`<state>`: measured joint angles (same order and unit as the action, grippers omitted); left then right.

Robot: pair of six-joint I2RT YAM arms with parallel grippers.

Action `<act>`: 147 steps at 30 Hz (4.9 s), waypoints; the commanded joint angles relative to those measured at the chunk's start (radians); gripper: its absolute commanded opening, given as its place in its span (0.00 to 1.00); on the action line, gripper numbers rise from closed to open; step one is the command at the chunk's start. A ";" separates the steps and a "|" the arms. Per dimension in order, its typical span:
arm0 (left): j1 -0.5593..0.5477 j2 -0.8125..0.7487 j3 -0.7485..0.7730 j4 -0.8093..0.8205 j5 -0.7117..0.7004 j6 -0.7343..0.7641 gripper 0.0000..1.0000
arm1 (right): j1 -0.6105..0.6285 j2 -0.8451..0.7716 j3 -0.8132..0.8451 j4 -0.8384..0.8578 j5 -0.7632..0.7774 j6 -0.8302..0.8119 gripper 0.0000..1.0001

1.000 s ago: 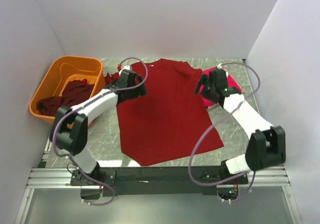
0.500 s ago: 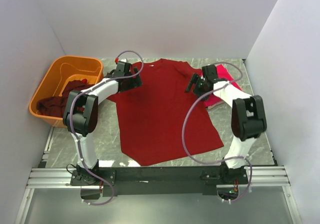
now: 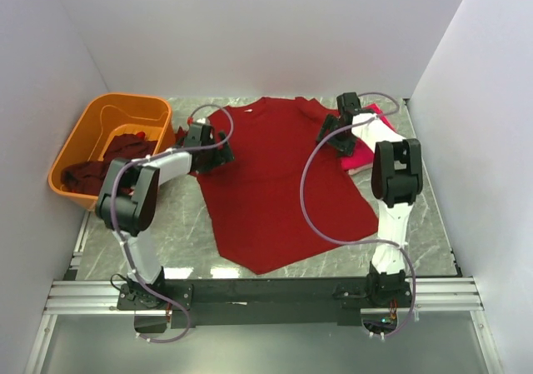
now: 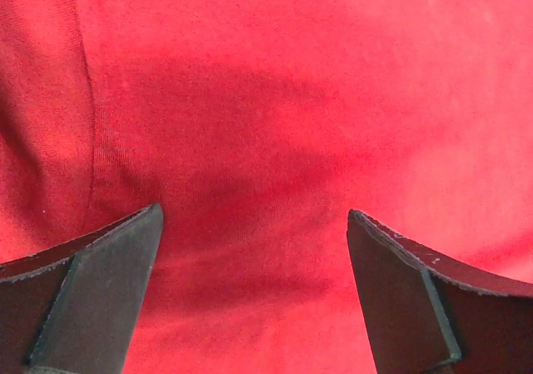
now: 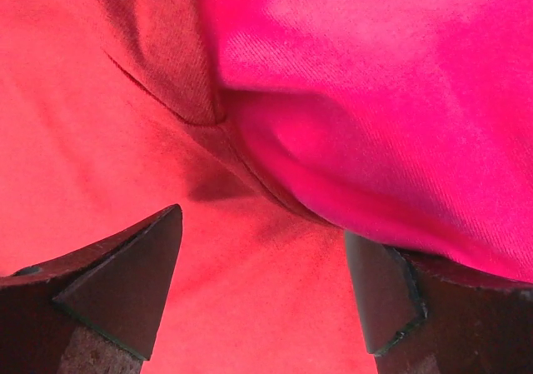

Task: Fold and stack the t-shirts
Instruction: Flatten the tshirt out

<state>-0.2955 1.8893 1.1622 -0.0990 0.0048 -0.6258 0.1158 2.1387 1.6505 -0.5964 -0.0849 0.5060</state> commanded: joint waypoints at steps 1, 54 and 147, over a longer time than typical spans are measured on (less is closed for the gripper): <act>-0.028 -0.082 -0.142 -0.033 0.102 -0.095 0.99 | -0.033 0.073 0.138 -0.092 0.083 -0.075 0.85; 0.027 0.133 0.205 -0.159 0.011 0.018 0.99 | 0.102 -0.218 -0.333 0.037 0.111 -0.084 0.84; -0.085 -0.746 -0.515 -0.300 -0.233 -0.275 0.01 | 0.127 -0.841 -0.922 0.118 0.139 0.134 0.00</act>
<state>-0.3775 1.1690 0.6010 -0.4232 -0.2367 -0.9836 0.2333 1.3102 0.6491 -0.4404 0.0555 0.6666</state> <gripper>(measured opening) 0.017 0.021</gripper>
